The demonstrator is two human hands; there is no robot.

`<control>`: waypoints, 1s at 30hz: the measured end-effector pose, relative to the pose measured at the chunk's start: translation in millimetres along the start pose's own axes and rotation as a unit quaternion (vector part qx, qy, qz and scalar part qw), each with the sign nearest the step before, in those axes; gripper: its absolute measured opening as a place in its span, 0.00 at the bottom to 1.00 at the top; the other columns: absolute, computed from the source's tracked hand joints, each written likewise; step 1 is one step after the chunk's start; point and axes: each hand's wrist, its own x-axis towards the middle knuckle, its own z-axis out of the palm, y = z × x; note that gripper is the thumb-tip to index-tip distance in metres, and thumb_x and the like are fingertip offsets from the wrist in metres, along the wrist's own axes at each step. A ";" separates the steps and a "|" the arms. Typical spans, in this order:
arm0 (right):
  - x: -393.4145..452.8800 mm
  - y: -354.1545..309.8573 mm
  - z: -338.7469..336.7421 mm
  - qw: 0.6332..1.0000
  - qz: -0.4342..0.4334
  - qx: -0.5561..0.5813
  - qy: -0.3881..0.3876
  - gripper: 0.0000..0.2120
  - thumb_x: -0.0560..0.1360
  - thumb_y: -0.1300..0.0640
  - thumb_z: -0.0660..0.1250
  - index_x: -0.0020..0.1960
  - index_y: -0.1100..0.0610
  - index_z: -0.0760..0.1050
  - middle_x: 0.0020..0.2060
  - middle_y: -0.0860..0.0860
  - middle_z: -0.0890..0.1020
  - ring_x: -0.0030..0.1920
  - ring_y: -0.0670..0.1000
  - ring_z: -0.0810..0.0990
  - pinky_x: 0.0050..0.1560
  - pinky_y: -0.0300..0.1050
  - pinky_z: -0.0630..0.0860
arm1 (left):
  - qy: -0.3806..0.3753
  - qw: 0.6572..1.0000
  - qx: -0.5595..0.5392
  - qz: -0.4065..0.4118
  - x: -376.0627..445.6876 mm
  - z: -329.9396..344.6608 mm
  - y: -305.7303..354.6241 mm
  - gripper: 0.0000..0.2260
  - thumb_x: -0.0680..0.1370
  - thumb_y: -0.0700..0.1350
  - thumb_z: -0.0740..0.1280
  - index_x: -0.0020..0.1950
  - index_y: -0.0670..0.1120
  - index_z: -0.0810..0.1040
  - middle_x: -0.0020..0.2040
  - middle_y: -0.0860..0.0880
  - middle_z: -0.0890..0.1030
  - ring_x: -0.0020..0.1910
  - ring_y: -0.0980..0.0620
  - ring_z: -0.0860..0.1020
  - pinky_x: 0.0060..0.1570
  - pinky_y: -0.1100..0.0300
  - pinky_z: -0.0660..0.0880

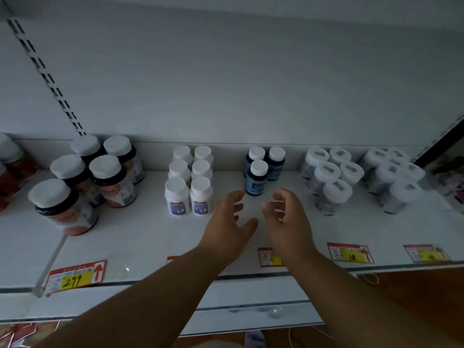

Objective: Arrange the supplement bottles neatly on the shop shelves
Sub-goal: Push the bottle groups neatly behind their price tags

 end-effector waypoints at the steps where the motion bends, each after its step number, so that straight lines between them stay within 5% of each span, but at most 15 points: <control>1: 14.6 1.9 -7.2 1.000 0.002 -0.006 -0.006 0.22 0.79 0.48 0.66 0.71 0.52 0.68 0.60 0.45 0.75 0.57 0.45 0.76 0.54 0.39 0.70 | 0.014 1.000 0.007 -0.007 13.1 6.7 4.6 0.31 0.74 0.50 0.73 0.74 0.56 0.63 0.67 0.56 0.72 0.64 0.58 0.73 0.64 0.57 0.72; 7: 101.0 8.3 -27.9 0.998 0.019 -0.044 -0.038 0.18 0.80 0.52 0.65 0.68 0.54 0.70 0.58 0.49 0.77 0.52 0.46 0.73 0.50 0.41 0.68 | 0.063 0.993 0.070 -0.076 92.2 24.0 22.9 0.42 0.70 0.50 0.77 0.77 0.50 0.56 0.74 0.47 0.68 0.70 0.48 0.69 0.65 0.53 0.70; 10: 125.1 12.5 -31.2 0.996 0.037 -0.066 -0.045 0.17 0.79 0.52 0.66 0.66 0.55 0.71 0.55 0.47 0.76 0.52 0.49 0.75 0.48 0.42 0.67 | 0.058 0.991 0.109 -0.054 102.0 31.3 26.5 0.36 0.72 0.49 0.75 0.76 0.49 0.60 0.72 0.48 0.70 0.68 0.47 0.71 0.57 0.63 0.65; 16: 139.2 18.1 -26.1 0.996 0.040 -0.068 -0.047 0.12 0.78 0.54 0.67 0.59 0.56 0.75 0.55 0.53 0.81 0.56 0.56 0.78 0.51 0.45 0.71 | 0.066 0.987 0.145 -0.034 109.3 42.5 28.0 0.21 0.73 0.50 0.72 0.65 0.53 0.72 0.60 0.50 0.79 0.58 0.48 0.78 0.50 0.61 0.68; 22: 148.8 11.5 -29.1 0.996 0.046 -0.059 -0.051 0.11 0.78 0.53 0.66 0.59 0.55 0.75 0.54 0.52 0.81 0.55 0.56 0.78 0.53 0.47 0.72 | 0.084 0.986 0.144 -0.027 117.6 45.0 30.9 0.17 0.73 0.51 0.71 0.60 0.54 0.74 0.55 0.51 0.81 0.53 0.49 0.78 0.46 0.60 0.69; 27: 137.9 14.3 -27.7 0.997 0.030 -0.048 -0.048 0.08 0.76 0.54 0.67 0.55 0.52 0.73 0.47 0.48 0.79 0.53 0.55 0.79 0.48 0.46 0.72 | 0.085 0.987 0.130 -0.050 114.6 44.4 29.6 0.25 0.72 0.53 0.73 0.67 0.53 0.71 0.61 0.51 0.80 0.58 0.50 0.78 0.56 0.54 0.75; 30: 126.0 17.8 -31.2 0.997 0.018 -0.044 -0.058 0.07 0.77 0.54 0.66 0.55 0.50 0.73 0.46 0.46 0.77 0.48 0.50 0.78 0.43 0.42 0.71 | 0.124 0.979 0.122 -0.105 97.3 49.1 27.9 0.33 0.74 0.52 0.72 0.75 0.49 0.64 0.69 0.49 0.74 0.64 0.51 0.75 0.59 0.60 0.69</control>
